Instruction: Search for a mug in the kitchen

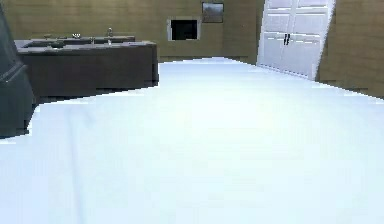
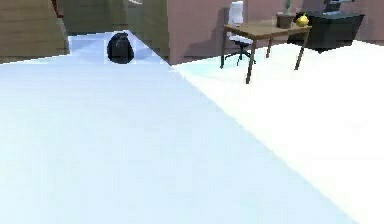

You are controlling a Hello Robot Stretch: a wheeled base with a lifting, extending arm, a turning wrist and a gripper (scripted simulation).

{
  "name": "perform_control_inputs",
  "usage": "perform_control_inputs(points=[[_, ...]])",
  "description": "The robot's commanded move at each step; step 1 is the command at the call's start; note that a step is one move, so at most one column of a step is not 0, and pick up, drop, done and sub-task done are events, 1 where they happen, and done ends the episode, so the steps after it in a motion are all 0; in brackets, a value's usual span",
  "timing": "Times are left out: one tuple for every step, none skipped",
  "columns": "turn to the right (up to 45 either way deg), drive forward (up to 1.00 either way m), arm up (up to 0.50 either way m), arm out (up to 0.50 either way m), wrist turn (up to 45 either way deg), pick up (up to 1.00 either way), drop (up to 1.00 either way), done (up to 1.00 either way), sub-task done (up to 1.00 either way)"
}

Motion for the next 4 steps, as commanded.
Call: perform_control_inputs(points=[[0.0, 1.00, 0.00, 0.00, 0.0, 0.00, 0.00, 0.00, 0.00], [0.0, 1.00, 0.00, 0.00, 0.0, 0.00, 0.00, 0.00, 0.00], [-3.0, 0.00, 0.00, 0.00, 0.0, 0.00, 0.00, 0.00, 0.00], [0.0, 1.00, 0.00, 0.00, 0.0, 0.00, 0.00, 0.00, 0.00]])
